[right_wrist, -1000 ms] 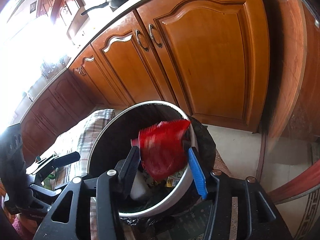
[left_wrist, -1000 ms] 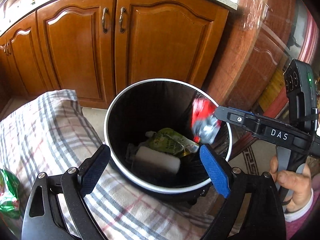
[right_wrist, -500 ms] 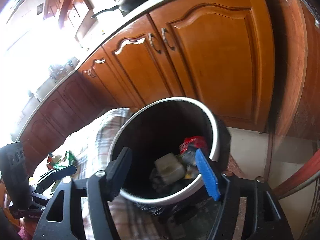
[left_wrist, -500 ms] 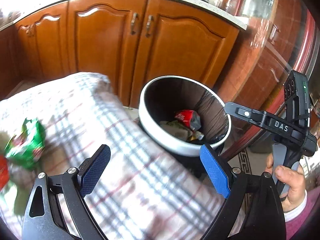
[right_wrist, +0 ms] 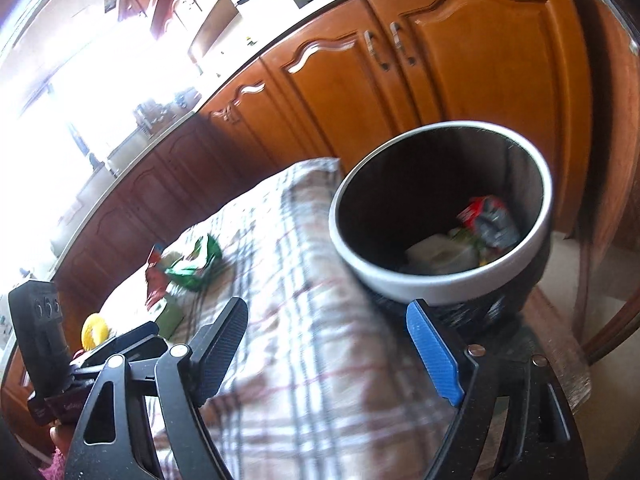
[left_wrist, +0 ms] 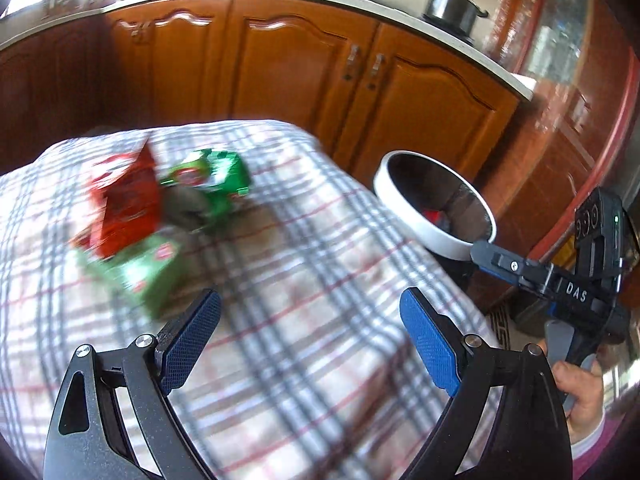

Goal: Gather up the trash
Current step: 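Withdraw both open tools from the bin back toward the table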

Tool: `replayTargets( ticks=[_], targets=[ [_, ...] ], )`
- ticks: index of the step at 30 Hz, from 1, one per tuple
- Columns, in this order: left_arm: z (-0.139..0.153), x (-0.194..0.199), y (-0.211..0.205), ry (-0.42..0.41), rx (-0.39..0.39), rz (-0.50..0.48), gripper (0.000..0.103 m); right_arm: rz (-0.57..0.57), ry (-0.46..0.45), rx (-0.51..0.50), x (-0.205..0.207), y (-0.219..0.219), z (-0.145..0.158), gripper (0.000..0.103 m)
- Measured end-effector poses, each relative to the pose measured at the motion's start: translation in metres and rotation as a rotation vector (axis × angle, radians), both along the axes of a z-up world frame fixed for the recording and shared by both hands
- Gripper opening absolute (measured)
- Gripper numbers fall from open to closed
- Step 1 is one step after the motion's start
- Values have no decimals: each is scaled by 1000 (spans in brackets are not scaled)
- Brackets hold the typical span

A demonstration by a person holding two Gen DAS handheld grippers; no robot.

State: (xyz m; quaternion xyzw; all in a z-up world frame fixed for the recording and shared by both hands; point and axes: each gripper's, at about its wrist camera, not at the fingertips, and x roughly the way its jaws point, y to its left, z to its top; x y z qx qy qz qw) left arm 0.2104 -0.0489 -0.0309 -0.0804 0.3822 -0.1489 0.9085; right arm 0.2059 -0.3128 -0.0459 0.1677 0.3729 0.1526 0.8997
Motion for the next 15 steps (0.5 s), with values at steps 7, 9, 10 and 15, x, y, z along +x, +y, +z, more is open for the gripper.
replayTargets(
  ticks=[7,9,10,15],
  targets=[
    [-7,-16,47,7,2,99,93,66,26,-5,-8,37,-10,83],
    [-8,-18,58,10,2,126,93,83,27,-12,-8,46,-11,83],
    [-8,-18,61,11,4,136,93,92,28,-14,-8,50,-11,83],
    [-10,-11,76,23,31,204,93,112,25,-21,-9,67,-10,83]
  ],
)
